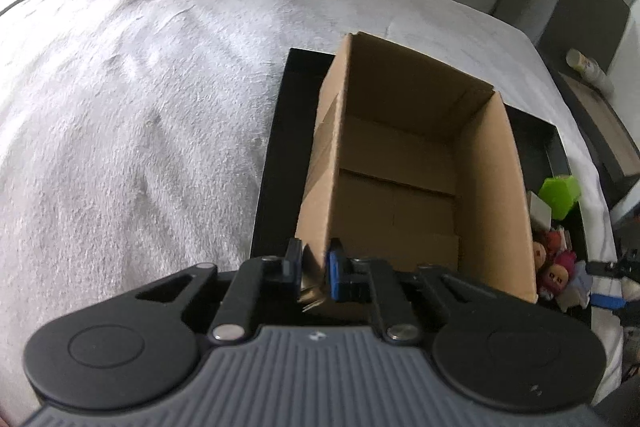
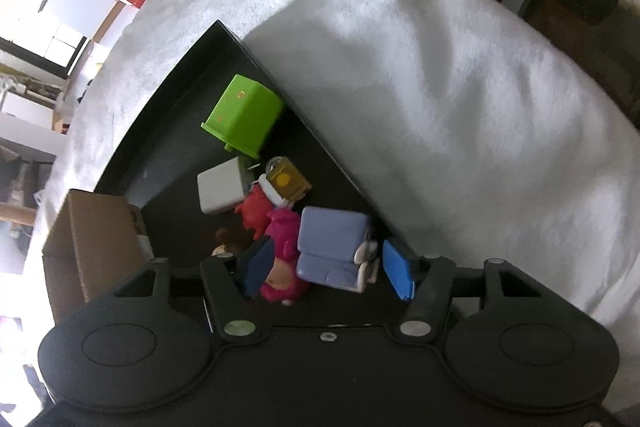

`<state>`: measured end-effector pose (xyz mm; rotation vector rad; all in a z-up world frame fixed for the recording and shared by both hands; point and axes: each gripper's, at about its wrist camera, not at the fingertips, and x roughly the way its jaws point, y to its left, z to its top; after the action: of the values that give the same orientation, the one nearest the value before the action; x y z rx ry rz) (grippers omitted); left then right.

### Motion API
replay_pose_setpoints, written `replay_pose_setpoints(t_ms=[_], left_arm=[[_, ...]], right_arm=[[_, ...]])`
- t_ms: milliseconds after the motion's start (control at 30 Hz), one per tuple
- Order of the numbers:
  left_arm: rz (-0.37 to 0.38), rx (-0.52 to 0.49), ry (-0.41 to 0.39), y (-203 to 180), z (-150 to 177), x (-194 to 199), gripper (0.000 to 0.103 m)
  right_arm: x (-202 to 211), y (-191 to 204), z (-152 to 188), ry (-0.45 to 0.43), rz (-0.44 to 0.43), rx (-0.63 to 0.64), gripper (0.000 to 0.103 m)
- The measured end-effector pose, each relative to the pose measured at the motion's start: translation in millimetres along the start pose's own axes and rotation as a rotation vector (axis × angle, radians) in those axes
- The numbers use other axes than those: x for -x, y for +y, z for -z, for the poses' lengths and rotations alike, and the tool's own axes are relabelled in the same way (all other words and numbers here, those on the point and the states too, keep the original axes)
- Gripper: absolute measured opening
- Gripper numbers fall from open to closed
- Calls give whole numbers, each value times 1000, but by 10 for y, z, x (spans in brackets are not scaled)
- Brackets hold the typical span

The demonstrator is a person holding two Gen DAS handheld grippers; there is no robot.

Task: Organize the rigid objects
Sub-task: 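Clamp the box wall with the left gripper while the right gripper grasps the lavender armchair, then carry the lavender armchair into the box and open the right gripper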

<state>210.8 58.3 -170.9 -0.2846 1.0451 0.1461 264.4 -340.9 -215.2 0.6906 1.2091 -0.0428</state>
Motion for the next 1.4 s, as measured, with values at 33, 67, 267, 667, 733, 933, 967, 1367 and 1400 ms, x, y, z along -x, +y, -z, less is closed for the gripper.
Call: replay_pose_setpoints(t_ms=[33,67,267,667,733,933,967,1367,1400], left_arm=[[2,-9,3,-7,9,11,12],[2,-15,5,-8,20,17,12],[10,-4,19,67,119,98,12],[28,-23,1,144,343,214,12],[37,-6,-6,174,358,222,12],[43,19,-20,219,379,212,12],[40,21,-22,224,381,209,11],[28,20,-36,221,405,222,11],[26,16,-38,214,406,222,11]], right_arm=[[13,-3,4,-7,-2,-1,59],[20,1,6,-11,6,4,59],[-82,54,22,13,43,31,56],[-216,158,76,14,126,99,46],[-195,183,99,11,141,118,44],[-72,180,132,5,94,108,42],[-55,188,142,2,100,114,42],[210,486,243,-28,40,226,42],[230,516,252,-26,35,232,42]])
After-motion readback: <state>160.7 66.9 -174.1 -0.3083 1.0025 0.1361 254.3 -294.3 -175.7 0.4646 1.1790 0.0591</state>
